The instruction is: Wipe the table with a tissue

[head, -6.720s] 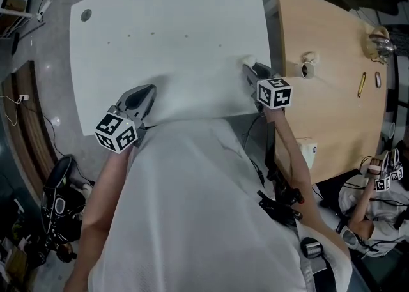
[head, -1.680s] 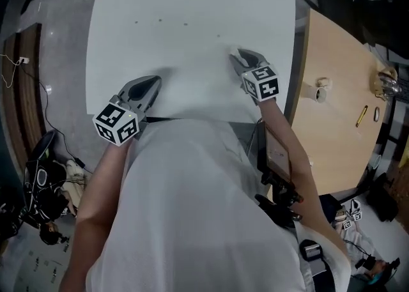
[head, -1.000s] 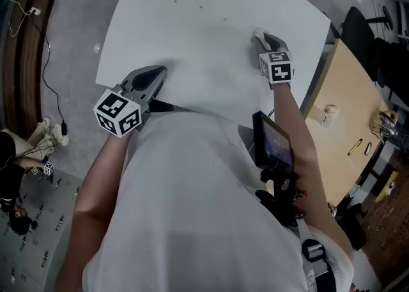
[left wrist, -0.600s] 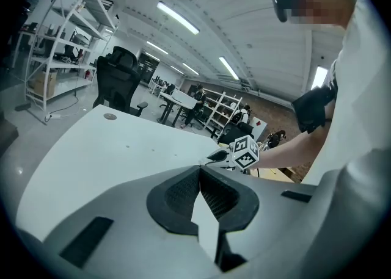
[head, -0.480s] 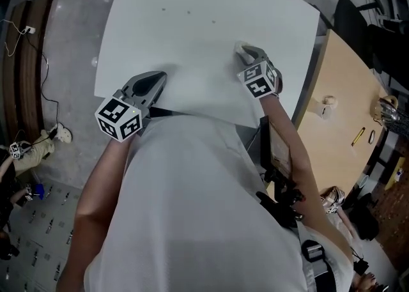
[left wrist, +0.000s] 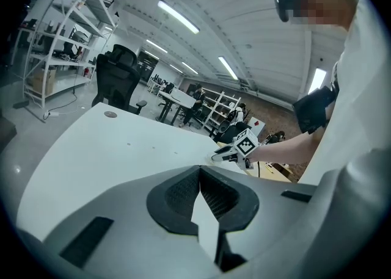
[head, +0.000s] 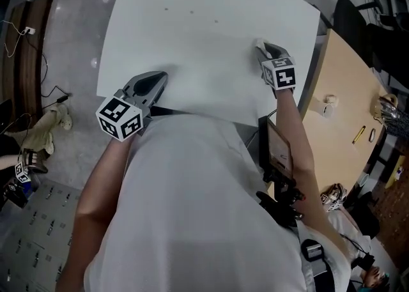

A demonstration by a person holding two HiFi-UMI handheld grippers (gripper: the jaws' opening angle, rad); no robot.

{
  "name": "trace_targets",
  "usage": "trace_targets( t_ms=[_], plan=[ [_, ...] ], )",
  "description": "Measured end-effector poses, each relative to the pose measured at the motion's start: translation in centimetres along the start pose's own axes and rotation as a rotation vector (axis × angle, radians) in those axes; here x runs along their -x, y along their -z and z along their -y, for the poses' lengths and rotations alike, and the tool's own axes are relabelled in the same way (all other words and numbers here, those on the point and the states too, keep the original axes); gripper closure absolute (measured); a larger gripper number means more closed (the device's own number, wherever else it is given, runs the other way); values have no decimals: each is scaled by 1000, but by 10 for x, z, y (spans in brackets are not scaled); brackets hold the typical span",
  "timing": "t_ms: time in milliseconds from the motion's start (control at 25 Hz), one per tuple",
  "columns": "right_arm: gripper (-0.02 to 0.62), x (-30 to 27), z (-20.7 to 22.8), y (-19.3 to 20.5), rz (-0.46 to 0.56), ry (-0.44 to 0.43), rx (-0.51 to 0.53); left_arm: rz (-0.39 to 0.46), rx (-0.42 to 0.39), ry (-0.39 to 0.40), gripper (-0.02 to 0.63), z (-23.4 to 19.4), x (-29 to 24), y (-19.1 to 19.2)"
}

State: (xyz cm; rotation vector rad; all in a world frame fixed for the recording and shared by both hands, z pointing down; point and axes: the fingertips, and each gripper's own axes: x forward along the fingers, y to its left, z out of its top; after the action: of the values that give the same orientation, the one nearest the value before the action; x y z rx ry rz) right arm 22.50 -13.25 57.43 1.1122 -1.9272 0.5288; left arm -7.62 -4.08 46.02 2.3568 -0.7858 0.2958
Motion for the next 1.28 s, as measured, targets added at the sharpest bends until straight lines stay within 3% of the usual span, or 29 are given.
trace_targets(
  t_ms=[240,320,400,560,640,800,920,1000,1160,1280],
  plan=[
    [494,-15,-34,1,-79,68,74,-15,-6,24,600,-6,3,0],
    [494,-16,-56,-2,-71,38,98,-21,-11,36,600,-10,2,-1],
    [494,-16,-82,-4,-60,-40,108,-24,-12,51,600,-14,0,-3],
    [494,-14,-142,-2,-53,-336,0,-14,-2,83,600,-16,-6,-5],
    [494,-12,-152,0,-73,-366,-5,-12,2,99,600,-16,-8,-4],
    [492,-12,-128,-12,-48,-265,-21,-3,11,118,600,-23,-5,-4],
    [492,-14,-75,-22,-21,-108,-129,5,18,112,600,-31,1,-5],
    [492,-19,-48,-31,-2,-51,-183,14,23,99,600,-38,6,-6],
    [492,-36,-32,-61,80,-37,-257,25,43,62,600,-52,17,-6],
    [492,-53,-47,-90,113,-48,-164,24,61,50,600,-59,26,-1]
  ],
)
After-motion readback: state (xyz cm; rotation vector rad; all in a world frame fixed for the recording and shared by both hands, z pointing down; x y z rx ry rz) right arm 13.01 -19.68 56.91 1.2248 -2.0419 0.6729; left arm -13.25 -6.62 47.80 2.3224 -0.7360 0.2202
